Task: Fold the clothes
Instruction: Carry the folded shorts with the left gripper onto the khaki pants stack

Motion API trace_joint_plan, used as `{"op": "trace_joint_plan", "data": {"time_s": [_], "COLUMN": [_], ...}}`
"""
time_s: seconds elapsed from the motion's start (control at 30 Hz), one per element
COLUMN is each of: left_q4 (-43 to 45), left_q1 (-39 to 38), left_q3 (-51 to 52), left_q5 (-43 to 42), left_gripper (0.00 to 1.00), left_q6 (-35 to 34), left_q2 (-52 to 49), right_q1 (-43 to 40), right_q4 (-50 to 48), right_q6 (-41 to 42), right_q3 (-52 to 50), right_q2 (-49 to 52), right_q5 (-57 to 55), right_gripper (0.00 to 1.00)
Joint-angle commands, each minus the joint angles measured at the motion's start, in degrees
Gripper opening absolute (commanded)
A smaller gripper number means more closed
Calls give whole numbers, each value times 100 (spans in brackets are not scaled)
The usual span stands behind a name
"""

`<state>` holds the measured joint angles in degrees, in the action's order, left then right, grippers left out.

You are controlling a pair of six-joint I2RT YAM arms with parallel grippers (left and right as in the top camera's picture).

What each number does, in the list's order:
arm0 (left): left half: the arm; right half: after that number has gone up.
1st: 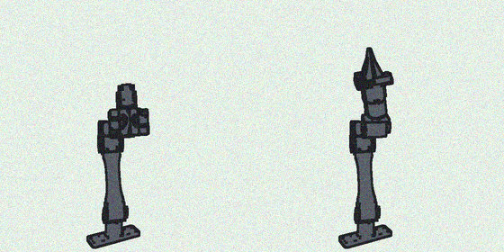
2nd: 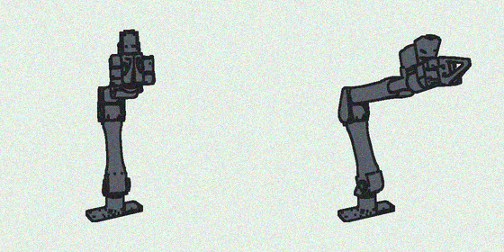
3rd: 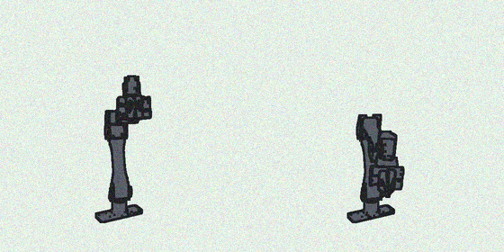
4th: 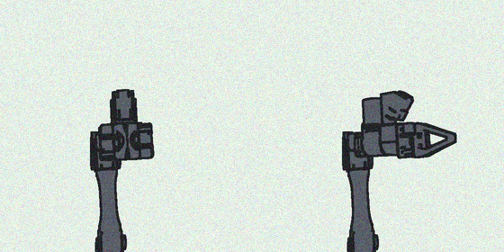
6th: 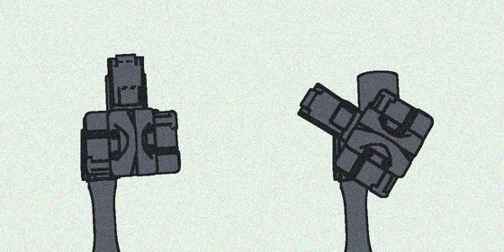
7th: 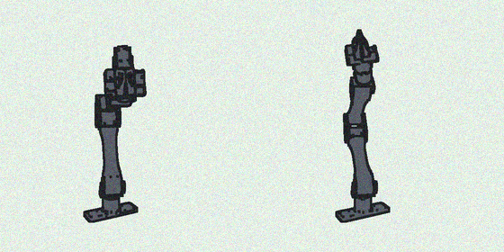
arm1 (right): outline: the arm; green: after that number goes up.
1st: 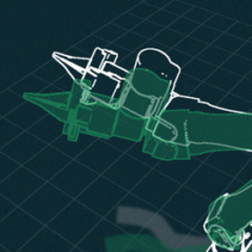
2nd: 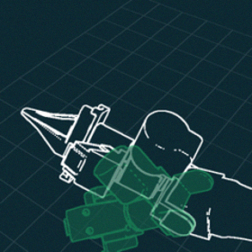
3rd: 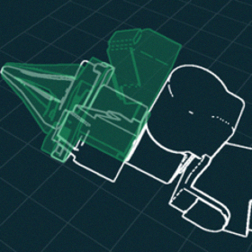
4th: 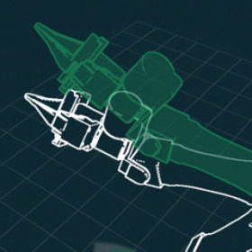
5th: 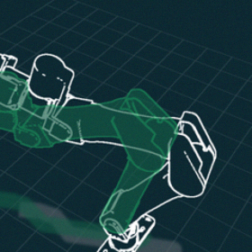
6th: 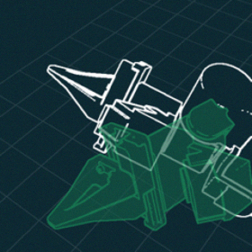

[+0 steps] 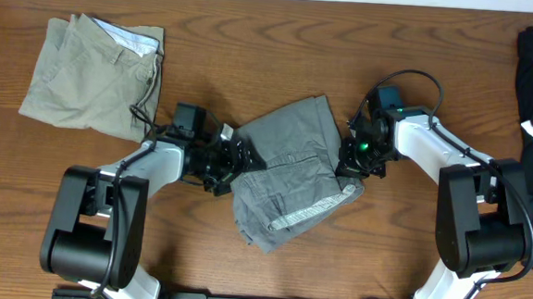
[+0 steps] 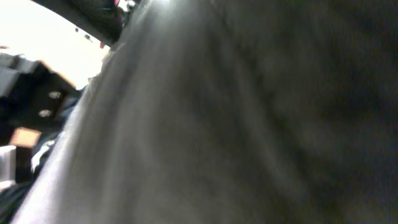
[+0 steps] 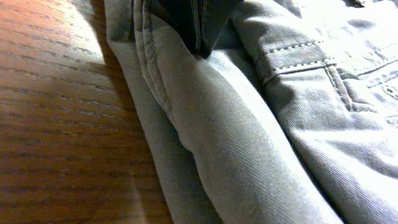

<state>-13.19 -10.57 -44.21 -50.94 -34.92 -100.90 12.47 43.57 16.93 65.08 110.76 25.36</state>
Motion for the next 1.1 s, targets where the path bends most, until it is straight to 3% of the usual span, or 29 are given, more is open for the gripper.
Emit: {"op": "trace_joint_plan", "data": {"time_s": [0.0, 0.23, 0.6, 0.8, 1.07], "left_q4": [127, 758, 955, 1443, 2022], "left_q1": [-188, -225, 258, 1445, 3563], "left_q3": [251, 232, -417, -1121, -1541], "left_q5": [393, 90, -103, -114, 260], "left_gripper": [57, 7, 6, 6, 6], "left_q6": [-267, -9, 1008, 1005, 988], "left_q2": [-293, -251, 1388, 1912, 1414], "right_q1": [111, 107, -332, -470, -452], "right_q4": [-94, -44, -177, -310, -146], "right_q6": [-76, -227, -437, -234, -170], "right_q3": [-175, -175, 109, 173, 173], "right_q2": [323, 232, -1912, -2839, -2953], "right_q5": [-109, -87, -435, -452, -411], "right_gripper": [1, 1, 1, 3, 2]}}
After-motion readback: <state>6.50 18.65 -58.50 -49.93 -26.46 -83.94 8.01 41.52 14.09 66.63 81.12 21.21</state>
